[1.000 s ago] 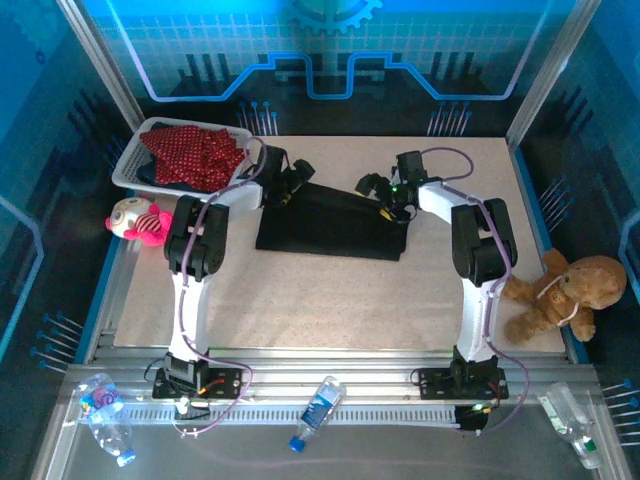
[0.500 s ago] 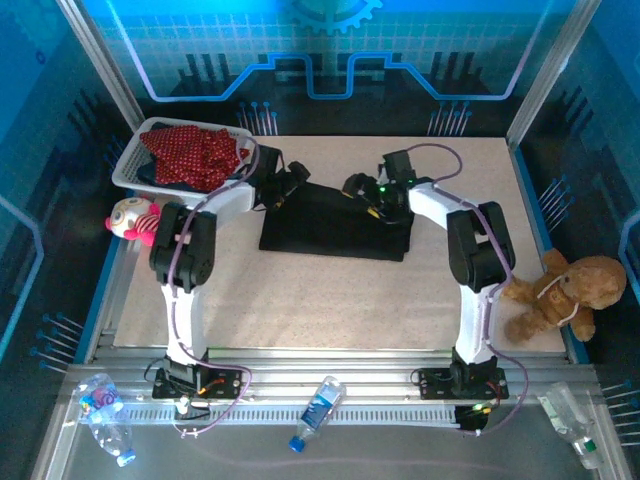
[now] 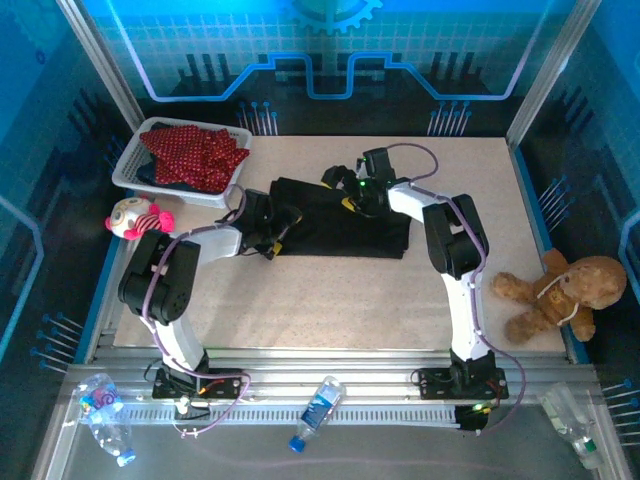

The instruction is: Fold and stack the skirts

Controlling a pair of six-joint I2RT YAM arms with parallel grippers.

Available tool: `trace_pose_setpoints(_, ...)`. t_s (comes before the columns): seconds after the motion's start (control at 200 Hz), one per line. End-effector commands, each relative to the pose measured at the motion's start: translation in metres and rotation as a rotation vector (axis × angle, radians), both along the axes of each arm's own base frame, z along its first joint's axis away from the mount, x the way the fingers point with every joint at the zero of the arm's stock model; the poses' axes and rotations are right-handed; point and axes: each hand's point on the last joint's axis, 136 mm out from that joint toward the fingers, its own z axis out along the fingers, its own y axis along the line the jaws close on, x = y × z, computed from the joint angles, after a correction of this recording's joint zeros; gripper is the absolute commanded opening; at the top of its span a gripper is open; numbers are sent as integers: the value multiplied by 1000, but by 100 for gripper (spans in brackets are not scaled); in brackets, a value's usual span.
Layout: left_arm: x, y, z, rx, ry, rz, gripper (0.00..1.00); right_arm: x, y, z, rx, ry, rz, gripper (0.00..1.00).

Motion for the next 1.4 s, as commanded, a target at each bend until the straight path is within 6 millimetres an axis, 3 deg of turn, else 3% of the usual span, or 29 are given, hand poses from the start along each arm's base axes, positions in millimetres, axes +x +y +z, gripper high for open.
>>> trace_pose_setpoints(0.0, -23, 8, -26, 50, 84, 6, 99, 8, -18, -8, -30, -17, -39, 100)
trace_pose_setpoints(0.105, -26, 6, -15, 45, 62, -11, 99, 4, -37, 16, -42, -77, -27, 100)
trace_pose_setpoints(0.215, -20, -2, 20, 12, -12, -50, 99, -16, -66, 37, -143, -74, -23, 100)
trace_pose_setpoints(0.3, -14, -8, 50, 33, -84, -94, 99, -42, -103, 36, -283, -20, -85, 100)
trace_pose_setpoints(0.39, -8, -15, 78, 87, -146, -162, 99, -72, -131, 37, -307, 6, -139, 100)
trace_pose_setpoints(0.55, 2, -32, 96, 176, -178, -268, 99, -121, -160, 26, -221, 96, -247, 100)
trace_pose_setpoints(0.69, 10, -56, 90, 131, -150, -333, 99, -151, -166, 18, -160, 159, -319, 97)
trace_pose_setpoints(0.805, 12, -86, 87, 48, -139, -388, 99, -177, -165, -7, -131, 252, -332, 96)
trace_pose_setpoints(0.935, 7, -132, 90, -82, -128, -475, 99, -186, -162, -17, -77, 275, -364, 92)
trace_pose_setpoints(1.06, 1, -164, 77, -141, -89, -529, 99, -185, -157, -18, -32, 271, -363, 88)
trace_pose_setpoints(1.185, -3, -175, 47, -150, -3, -527, 99, -184, -151, -18, -16, 267, -344, 86)
trace_pose_setpoints(1.395, -16, -170, 1, -136, 126, -512, 99, -180, -152, -25, -11, 261, -370, 85)
